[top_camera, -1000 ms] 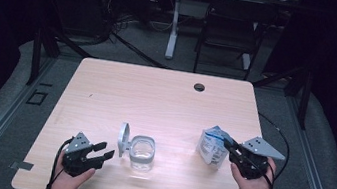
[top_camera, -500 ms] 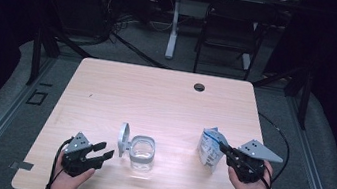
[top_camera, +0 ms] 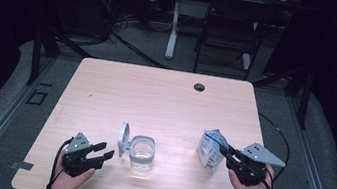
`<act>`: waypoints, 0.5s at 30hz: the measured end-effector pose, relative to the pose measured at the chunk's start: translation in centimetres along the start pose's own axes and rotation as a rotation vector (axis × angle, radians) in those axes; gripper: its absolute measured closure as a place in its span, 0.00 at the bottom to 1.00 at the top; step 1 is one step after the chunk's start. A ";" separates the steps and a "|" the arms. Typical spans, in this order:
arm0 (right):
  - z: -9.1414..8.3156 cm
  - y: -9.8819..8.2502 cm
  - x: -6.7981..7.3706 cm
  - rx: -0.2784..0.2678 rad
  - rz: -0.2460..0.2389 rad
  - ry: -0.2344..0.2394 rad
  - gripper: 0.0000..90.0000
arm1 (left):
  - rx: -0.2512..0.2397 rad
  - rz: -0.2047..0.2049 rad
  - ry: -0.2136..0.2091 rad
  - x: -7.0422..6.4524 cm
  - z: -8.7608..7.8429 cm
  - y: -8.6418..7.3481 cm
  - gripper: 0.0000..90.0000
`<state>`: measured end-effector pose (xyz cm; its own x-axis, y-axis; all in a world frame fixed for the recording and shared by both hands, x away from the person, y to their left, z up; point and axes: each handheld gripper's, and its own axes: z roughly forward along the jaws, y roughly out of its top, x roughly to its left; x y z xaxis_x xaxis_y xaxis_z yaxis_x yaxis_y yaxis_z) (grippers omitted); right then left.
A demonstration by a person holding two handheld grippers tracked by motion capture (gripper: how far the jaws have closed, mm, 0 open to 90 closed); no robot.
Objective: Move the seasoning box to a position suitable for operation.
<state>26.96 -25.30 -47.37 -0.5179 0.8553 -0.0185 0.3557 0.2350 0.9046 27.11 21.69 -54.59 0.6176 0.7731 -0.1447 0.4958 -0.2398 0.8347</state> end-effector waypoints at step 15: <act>1.6 -2.0 -0.4 0.039 0.058 -0.019 0.57 | 0.003 0.003 0.004 0.0 0.0 0.0 0.60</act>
<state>27.70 -25.35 -49.88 -0.4811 0.8763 0.0248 0.4150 0.2027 0.8869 27.12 21.71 -54.62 0.6170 0.7744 -0.1402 0.4955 -0.2438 0.8337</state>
